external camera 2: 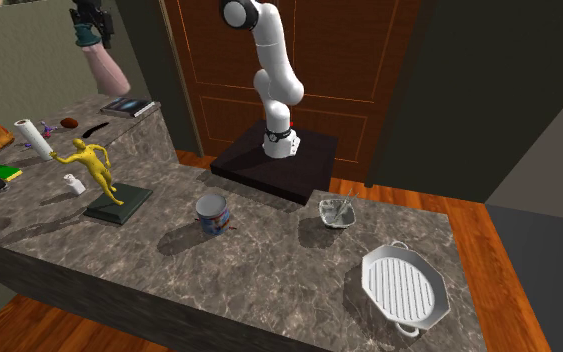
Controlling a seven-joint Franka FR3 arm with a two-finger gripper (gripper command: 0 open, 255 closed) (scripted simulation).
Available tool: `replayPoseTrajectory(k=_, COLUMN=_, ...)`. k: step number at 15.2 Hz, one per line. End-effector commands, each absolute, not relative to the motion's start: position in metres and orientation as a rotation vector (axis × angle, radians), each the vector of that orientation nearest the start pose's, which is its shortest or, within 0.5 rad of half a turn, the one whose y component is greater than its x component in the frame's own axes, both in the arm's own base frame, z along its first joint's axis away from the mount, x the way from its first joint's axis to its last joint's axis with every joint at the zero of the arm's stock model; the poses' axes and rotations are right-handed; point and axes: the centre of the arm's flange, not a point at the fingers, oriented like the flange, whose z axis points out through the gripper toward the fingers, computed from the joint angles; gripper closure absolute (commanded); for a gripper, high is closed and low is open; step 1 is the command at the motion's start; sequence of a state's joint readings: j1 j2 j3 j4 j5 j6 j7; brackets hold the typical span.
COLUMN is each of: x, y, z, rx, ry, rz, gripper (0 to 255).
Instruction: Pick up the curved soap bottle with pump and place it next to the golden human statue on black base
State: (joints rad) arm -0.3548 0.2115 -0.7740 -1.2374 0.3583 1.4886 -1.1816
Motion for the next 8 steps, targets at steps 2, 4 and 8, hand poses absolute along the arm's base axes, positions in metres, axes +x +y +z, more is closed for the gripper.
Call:
replayPoseTrajectory(k=2, x=0.34, y=-0.526, z=0.684, rx=-3.115, ry=-0.194, rz=-0.36, gripper=255)
replayPoseTrajectory(k=4, x=0.34, y=-0.526, z=0.673, rx=-3.115, ry=-0.194, rz=-0.36, gripper=255)
replayPoseTrajectory(k=8, x=0.34, y=-0.526, z=0.652, rx=-3.115, ry=-0.194, rz=-0.36, gripper=255)
